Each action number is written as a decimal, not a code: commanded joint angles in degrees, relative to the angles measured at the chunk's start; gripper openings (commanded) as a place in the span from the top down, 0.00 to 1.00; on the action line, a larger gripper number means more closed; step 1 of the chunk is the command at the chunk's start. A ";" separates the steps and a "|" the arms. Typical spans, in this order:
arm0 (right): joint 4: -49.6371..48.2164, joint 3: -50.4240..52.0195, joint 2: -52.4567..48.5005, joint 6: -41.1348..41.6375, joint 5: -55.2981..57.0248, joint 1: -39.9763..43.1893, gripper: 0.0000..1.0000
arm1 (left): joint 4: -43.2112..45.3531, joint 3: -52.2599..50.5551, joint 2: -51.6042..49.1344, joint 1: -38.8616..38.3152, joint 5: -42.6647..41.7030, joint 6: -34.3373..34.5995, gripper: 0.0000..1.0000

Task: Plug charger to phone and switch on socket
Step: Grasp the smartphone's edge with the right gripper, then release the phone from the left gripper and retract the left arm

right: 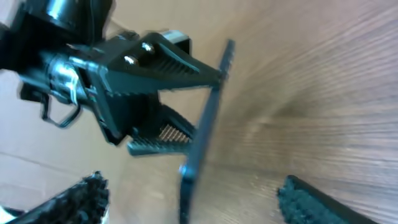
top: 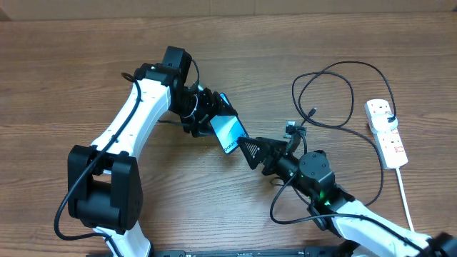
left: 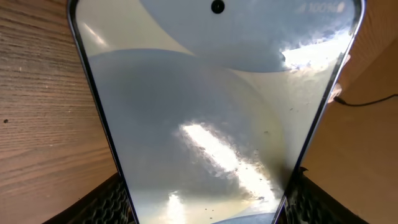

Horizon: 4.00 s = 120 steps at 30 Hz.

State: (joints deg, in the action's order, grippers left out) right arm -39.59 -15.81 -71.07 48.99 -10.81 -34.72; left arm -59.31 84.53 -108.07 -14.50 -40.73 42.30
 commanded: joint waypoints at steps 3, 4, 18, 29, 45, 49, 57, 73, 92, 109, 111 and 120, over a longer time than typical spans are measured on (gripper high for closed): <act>-8.17 -0.79 -5.70 -0.63 7.50 -2.60 0.17 | 1.16 1.62 -0.37 0.26 -2.47 3.74 0.38; -8.81 -0.79 -6.51 -0.63 8.46 -2.84 0.18 | 1.16 1.62 -0.37 0.24 -2.45 4.09 0.38; -9.46 -6.10 -12.26 -0.66 9.70 -2.89 0.26 | 1.79 1.62 -0.37 -0.57 -2.40 5.03 0.38; -7.91 -6.34 -13.88 -0.63 9.68 -4.26 0.39 | 5.66 1.62 -0.37 -3.80 -2.36 7.45 0.38; -5.97 -6.34 -13.88 -0.63 9.68 -4.26 0.65 | 5.64 1.62 -0.37 -6.21 -2.12 7.06 0.38; -4.11 -6.34 -13.88 -0.63 9.68 -4.26 0.72 | 5.35 1.62 -0.37 -6.21 -1.16 6.51 0.38; -4.02 -6.34 -13.88 -0.63 9.70 -4.26 0.78 | 4.68 1.60 -0.37 -6.21 -0.02 5.86 0.37; -8.70 -6.34 -13.88 -0.61 9.66 -4.26 0.90 | 4.28 1.60 -0.37 -6.21 0.55 5.70 0.37; -9.92 -6.34 -13.86 9.16 8.07 -4.26 0.96 | 5.57 1.64 -0.35 -3.74 5.31 1.99 0.00; -9.66 -6.34 -13.86 45.48 -8.85 -4.20 0.96 | -9.27 17.86 9.42 17.55 2.60 -24.76 0.00; -9.68 -6.34 -13.86 48.98 -8.85 -4.22 0.96 | -9.66 17.86 12.72 19.43 2.84 -24.81 0.00; -15.93 -6.34 -13.86 58.64 -10.45 -4.22 0.96 | -13.18 17.84 24.76 21.29 9.92 -24.74 0.00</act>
State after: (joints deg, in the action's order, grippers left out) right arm -52.90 -21.12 -85.78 102.98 -19.57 -38.72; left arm -71.61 101.01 -86.04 6.79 -34.68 19.22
